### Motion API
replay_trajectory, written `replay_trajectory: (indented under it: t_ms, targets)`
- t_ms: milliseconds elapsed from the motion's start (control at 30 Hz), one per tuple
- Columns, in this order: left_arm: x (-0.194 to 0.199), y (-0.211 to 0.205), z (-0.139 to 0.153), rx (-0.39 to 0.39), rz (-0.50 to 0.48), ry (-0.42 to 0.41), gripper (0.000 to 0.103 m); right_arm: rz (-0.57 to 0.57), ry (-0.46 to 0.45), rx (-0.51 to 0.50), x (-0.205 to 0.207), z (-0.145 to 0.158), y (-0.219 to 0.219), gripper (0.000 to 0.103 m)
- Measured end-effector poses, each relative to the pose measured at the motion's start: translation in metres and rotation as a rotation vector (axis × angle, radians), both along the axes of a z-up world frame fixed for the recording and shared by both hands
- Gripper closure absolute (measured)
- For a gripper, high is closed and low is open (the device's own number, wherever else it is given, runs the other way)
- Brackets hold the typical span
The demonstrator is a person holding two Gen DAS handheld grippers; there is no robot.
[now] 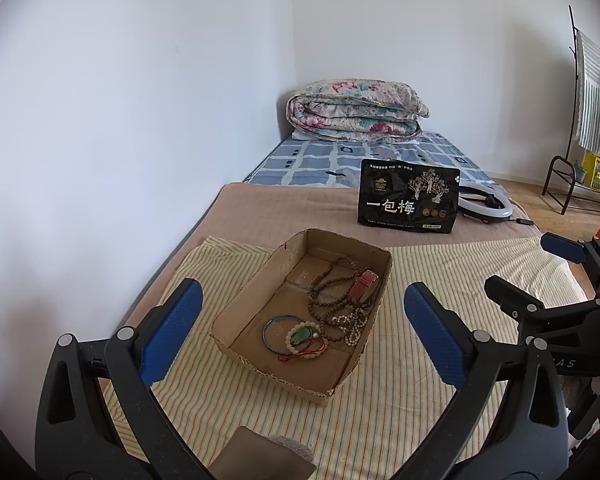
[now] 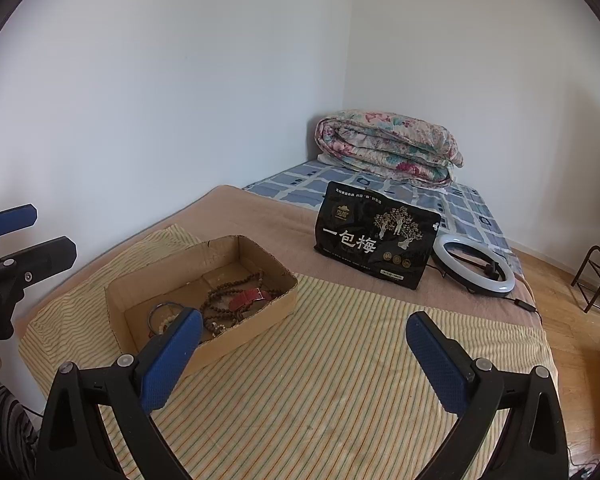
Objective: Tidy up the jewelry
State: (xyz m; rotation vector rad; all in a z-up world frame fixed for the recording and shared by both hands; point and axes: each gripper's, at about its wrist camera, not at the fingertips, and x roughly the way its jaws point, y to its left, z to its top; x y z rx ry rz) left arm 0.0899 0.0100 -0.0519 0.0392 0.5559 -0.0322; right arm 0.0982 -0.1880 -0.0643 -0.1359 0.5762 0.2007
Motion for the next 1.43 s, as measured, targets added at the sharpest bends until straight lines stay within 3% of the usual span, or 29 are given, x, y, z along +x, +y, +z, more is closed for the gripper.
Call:
replay_trajectory:
  t_ms: [1433]
  targets:
    - [0.001, 0.0063, -0.0025, 0.015, 0.003, -0.014, 0.001, 0.014, 0.017, -0.019, -0.0034, -0.0058, 0.0034, 0.0]
